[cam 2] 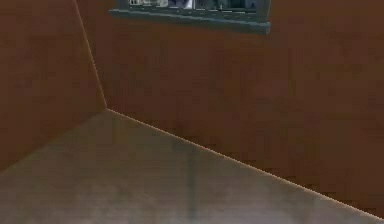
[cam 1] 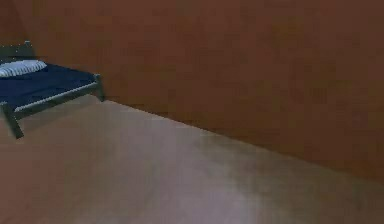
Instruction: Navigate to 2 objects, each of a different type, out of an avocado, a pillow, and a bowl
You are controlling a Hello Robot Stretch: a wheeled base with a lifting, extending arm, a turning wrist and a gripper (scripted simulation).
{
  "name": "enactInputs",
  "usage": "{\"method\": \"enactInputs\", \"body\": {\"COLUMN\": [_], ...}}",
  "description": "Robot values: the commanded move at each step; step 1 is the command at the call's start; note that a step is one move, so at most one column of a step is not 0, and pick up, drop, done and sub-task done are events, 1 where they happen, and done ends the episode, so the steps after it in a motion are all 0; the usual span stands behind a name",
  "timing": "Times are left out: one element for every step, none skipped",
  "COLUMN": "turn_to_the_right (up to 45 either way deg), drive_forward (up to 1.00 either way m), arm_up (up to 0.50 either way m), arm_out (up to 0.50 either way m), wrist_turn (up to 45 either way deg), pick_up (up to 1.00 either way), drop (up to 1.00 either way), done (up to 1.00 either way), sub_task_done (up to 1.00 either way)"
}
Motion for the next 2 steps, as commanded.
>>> {"method": "enactInputs", "body": {"turn_to_the_right": [-45.0,-45.0], "drive_forward": [0.00,0.00], "arm_up": [0.00,0.00], "arm_out": [0.00,0.00], "wrist_turn": [0.0,0.0], "pick_up": [0.00,0.00], "drop": [0.00,0.00], "done": [0.00,0.00], "sub_task_done": [0.00,0.00]}}
